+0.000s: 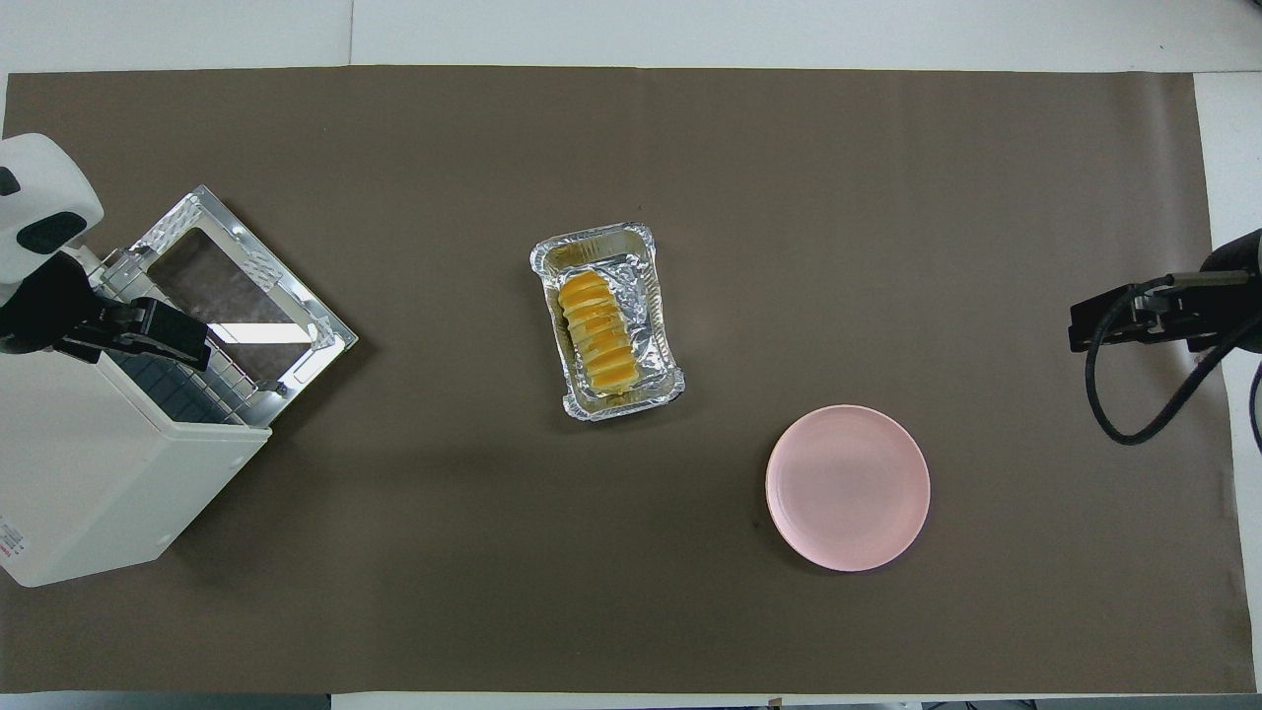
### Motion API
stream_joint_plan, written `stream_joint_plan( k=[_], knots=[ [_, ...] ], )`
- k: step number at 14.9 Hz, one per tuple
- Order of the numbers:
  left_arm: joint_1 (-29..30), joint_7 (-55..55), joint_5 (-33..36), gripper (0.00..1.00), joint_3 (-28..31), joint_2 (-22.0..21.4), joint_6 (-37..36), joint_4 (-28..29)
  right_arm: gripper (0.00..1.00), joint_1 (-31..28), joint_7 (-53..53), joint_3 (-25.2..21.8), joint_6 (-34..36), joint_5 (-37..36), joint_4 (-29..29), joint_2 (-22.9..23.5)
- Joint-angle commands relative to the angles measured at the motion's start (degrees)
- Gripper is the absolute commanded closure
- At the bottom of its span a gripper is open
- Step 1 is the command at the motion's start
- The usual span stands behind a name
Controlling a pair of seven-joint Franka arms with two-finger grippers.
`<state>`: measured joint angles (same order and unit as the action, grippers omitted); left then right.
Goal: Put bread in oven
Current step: 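Reach the left gripper to the foil tray and grasp it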
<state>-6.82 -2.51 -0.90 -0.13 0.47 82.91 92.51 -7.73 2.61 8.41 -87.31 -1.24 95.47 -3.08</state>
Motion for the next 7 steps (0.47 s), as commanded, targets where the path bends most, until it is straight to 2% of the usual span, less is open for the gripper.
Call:
stream_joint_plan(
  k=[1, 2, 5, 7],
  knots=[
    [-3.6, -0.3, -1.3, 0.0, 0.3, 2.4, 0.3, -3.4, 0.0, -0.8, -0.9, 0.4, 0.5, 0.9, 1.0, -1.1],
    [-5.5, 0.1, -1.5, 0.0, 0.3, 4.4, -0.9, -5.8, 0.0, -0.8, -0.9, 0.4, 0.5, 0.9, 1.0, -1.1],
    [-10.2, 8.6, -3.7, 0.0, 0.6, 16.4, -6.0, -19.8, 0.0, -0.8, -0.9, 0.4, 0.5, 0.9, 1.0, -1.1],
    [-14.8, 15.7, -5.3, 0.0, 0.8, 23.1, -5.7, -26.8, 0.0, -0.8, -0.9, 0.4, 0.5, 0.9, 1.0, -1.1]
  ],
)
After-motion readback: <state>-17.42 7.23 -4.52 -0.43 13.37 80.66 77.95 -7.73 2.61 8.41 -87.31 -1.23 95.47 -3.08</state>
